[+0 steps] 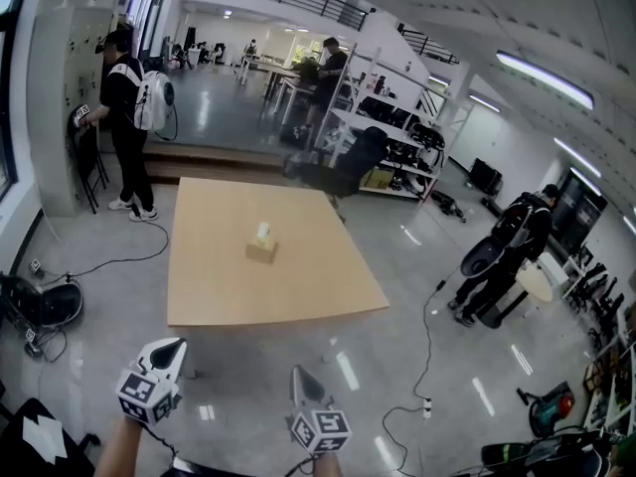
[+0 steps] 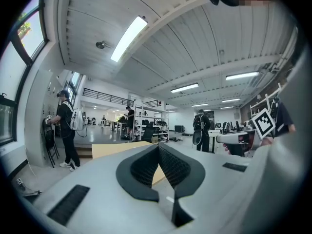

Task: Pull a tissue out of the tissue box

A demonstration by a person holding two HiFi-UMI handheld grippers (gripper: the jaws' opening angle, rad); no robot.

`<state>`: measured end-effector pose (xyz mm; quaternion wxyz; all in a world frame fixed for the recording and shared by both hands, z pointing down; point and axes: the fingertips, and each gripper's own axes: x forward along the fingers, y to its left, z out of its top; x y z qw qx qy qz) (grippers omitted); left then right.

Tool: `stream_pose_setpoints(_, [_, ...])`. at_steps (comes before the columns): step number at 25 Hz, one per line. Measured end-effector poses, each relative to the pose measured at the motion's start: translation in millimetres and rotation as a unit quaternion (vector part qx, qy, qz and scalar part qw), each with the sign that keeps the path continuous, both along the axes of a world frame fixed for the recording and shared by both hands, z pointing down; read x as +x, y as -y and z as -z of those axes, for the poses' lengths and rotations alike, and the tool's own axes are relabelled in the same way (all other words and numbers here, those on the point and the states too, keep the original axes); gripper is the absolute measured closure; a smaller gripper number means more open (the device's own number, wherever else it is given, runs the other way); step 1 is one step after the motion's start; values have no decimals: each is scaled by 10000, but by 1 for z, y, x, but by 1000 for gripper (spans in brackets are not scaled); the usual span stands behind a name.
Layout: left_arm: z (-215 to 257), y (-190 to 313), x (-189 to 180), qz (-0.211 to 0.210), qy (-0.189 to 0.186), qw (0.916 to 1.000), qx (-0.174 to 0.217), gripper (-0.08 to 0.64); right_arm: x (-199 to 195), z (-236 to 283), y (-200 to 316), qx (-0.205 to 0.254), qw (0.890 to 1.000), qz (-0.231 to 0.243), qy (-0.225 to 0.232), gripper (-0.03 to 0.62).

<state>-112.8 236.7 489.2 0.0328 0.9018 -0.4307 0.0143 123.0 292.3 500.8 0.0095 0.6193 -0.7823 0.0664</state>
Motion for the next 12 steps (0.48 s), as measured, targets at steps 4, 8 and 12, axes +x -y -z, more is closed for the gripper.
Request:
stream_pose_setpoints(4, [4, -2, 6, 85, -8, 10000, 11, 552, 9, -3, 3, -2, 10000, 47, 52, 580])
stream_pose_setpoints(8, [-2, 1, 9, 151, 29, 9999, -26, 552, 10, -9, 7, -82, 9999, 132, 14, 581])
stream_pose_setpoints(12, [0, 9, 13, 178, 55, 9998, -36, 552, 14, -10, 16, -103, 9998, 172, 11, 580])
